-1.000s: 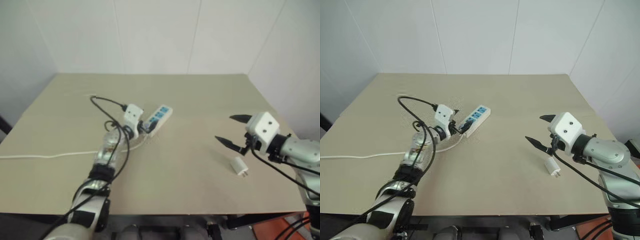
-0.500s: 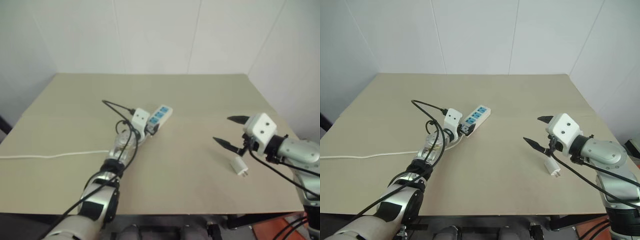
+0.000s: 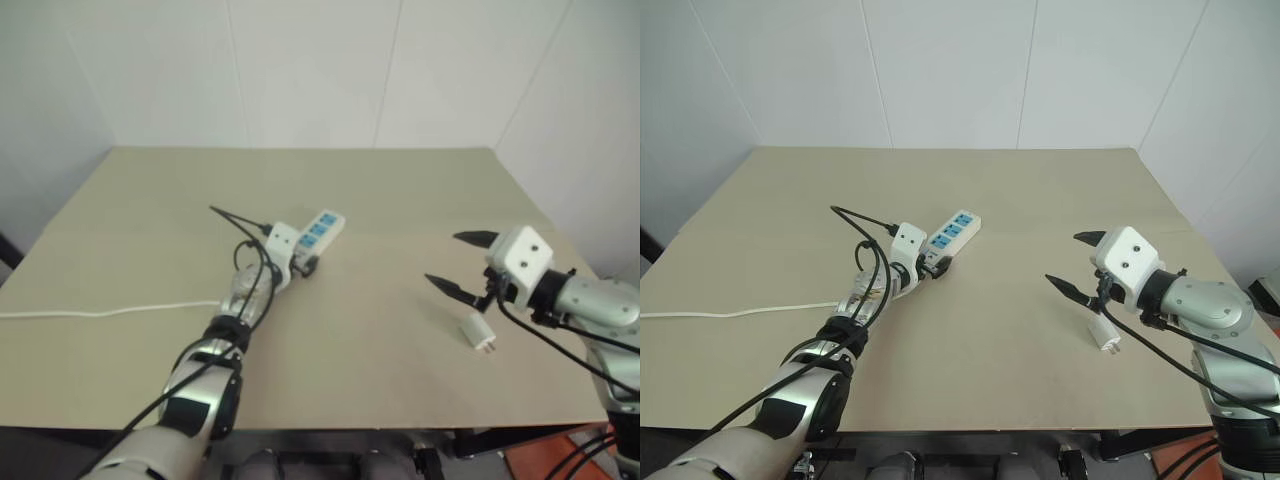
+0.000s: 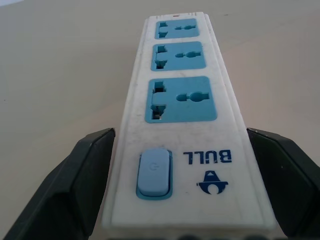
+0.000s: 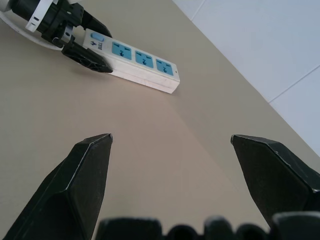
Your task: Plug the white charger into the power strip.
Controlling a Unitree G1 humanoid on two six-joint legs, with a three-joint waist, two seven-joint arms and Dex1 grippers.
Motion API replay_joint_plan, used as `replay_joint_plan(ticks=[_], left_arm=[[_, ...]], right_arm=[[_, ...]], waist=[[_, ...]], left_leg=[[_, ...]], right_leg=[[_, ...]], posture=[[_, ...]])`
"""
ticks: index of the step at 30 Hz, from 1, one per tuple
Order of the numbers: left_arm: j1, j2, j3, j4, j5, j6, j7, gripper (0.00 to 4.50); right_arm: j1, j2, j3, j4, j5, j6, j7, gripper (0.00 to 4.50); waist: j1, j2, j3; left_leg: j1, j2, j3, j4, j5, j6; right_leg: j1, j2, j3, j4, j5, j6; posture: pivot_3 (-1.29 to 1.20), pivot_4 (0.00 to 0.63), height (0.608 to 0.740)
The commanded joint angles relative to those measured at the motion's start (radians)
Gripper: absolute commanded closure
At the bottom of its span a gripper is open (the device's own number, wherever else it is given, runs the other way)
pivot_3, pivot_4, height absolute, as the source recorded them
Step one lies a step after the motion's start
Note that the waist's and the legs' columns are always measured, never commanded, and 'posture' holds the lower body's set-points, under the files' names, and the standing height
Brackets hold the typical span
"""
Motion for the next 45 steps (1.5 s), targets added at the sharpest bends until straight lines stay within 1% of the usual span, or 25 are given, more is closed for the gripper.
replay_joint_plan(ticks=[1, 9, 12, 13, 14, 17, 21, 24, 28, 35, 39, 45], left_arm=[[0.004, -0.014, -0.009, 0.006, 0.0, 0.02, -0.019, 0.04], [-0.002, -0.024, 0.022, 0.036, -0.034, 0.054, -0.05, 0.04], [-0.008, -0.027, 0.038, 0.059, -0.042, 0.043, -0.063, 0.64], [-0.008, -0.028, 0.041, 0.063, -0.043, 0.04, -0.064, 0.97], [-0.006, -0.03, 0.046, 0.067, -0.048, 0.036, -0.07, 1.18], [0.001, -0.034, 0.048, 0.077, -0.051, 0.016, -0.086, 1.19], [0.029, -0.02, 0.018, 0.056, -0.034, -0.054, -0.158, 1.19], [0.067, 0.018, -0.016, -0.028, -0.048, -0.101, -0.328, 1.19], [0.121, 0.119, -0.069, -0.171, -0.074, -0.132, -0.595, 1.19], [0.164, 0.26, -0.11, -0.35, -0.141, -0.094, -0.913, 1.19], [0.198, 0.294, -0.124, -0.444, -0.174, -0.067, -0.999, 1.19], [0.276, 0.27, -0.118, -0.532, -0.22, -0.023, -0.997, 1.19]], right_arm=[[-0.017, -0.009, -0.01, -0.041, 0.01, -0.014, -0.001, 0.0], [-0.015, -0.01, -0.008, -0.053, 0.014, -0.008, 0.0, 0.0], [-0.014, -0.011, -0.01, -0.06, 0.016, -0.005, 0.001, 0.0], [-0.014, -0.011, -0.011, -0.062, 0.018, -0.003, 0.001, 0.0], [-0.013, -0.012, -0.014, -0.067, 0.021, -0.002, 0.002, 0.0], [-0.015, -0.014, -0.022, -0.074, 0.028, 0.001, 0.005, 0.0], [-0.018, -0.016, -0.026, -0.077, 0.03, 0.003, 0.005, 0.0], [-0.018, -0.017, -0.029, -0.077, 0.029, 0.004, 0.002, 0.0], [-0.004, -0.021, -0.042, -0.077, 0.031, 0.001, 0.004, 0.0], [0.029, -0.036, -0.069, -0.069, 0.052, -0.005, 0.015, 0.0], [0.058, -0.051, -0.1, -0.061, 0.072, 0.009, 0.033, 0.0], [0.106, -0.067, -0.176, -0.044, 0.113, 0.059, 0.037, 0.0]], waist=[[0.0, 0.0, 0.0], [0.001, 0.0, 0.0], [0.001, 0.0, 0.0], [0.001, 0.0, 0.0], [0.002, 0.001, 0.0], [0.001, 0.001, 0.0], [0.001, 0.001, 0.0], [0.0, 0.001, -0.001], [-0.004, 0.001, -0.001], [-0.004, 0.001, 0.0], [0.003, 0.001, 0.0], [0.001, 0.001, 0.0]], left_leg=[[0.0, 0.0, 0.0, 0.0, 0.0, 0.0], [0.001, 0.0, 0.0, 0.0, 0.0, 0.0], [0.001, 0.0, 0.0, 0.0, 0.0, 0.0], [0.001, 0.0, 0.0, 0.0, 0.0, 0.0], [0.001, 0.0, 0.0, 0.0, 0.0, 0.0], [0.001, 0.0, 0.0, 0.0, 0.0, 0.0], [0.001, 0.0, 0.0, 0.0, 0.0, 0.0], [0.001, 0.0, 0.0, 0.0, 0.0, 0.0], [0.0, 0.0, 0.0, 0.0, 0.0, 0.0], [-0.001, 0.001, 0.0, 0.0, 0.0, 0.0], [-0.001, 0.0, 0.0, 0.0, 0.0, 0.0], [-0.001, 0.001, 0.0, 0.001, 0.0, 0.0]], right_leg=[[0.0, 0.0, 0.0, 0.0, 0.0, 0.0], [0.0, 0.0, 0.0, 0.0, -0.001, 0.001], [0.001, 0.0, 0.0, 0.0, -0.001, 0.001], [0.001, 0.0, 0.0, 0.0, -0.001, 0.001], [0.001, 0.0, 0.0, 0.0, -0.001, 0.002], [0.001, 0.0, 0.0, 0.0, -0.002, 0.003], [0.001, 0.0, 0.0, 0.0, -0.002, 0.002], [0.001, 0.0, 0.0, 0.0, 0.0, 0.001], [0.0, 0.0, 0.0, 0.0, 0.001, -0.002], [-0.001, 0.0, 0.0, 0.0, 0.001, -0.002], [-0.001, 0.0, 0.0, 0.0, 0.001, -0.002], [0.0, 0.0, 0.0, 0.0, 0.001, -0.002]], posture=[[0.0, 0.15, 0.74], [0.0, 0.15, 0.74], [0.0, 0.15, 0.74], [0.0, 0.15, 0.74], [0.0, 0.15, 0.74], [0.0, 0.15, 0.74], [0.0, 0.15, 0.74], [0.0, 0.15, 0.74], [0.0, 0.15, 0.74], [0.0, 0.15, 0.74], [0.0, 0.15, 0.74], [0.0, 0.15, 0.74]])
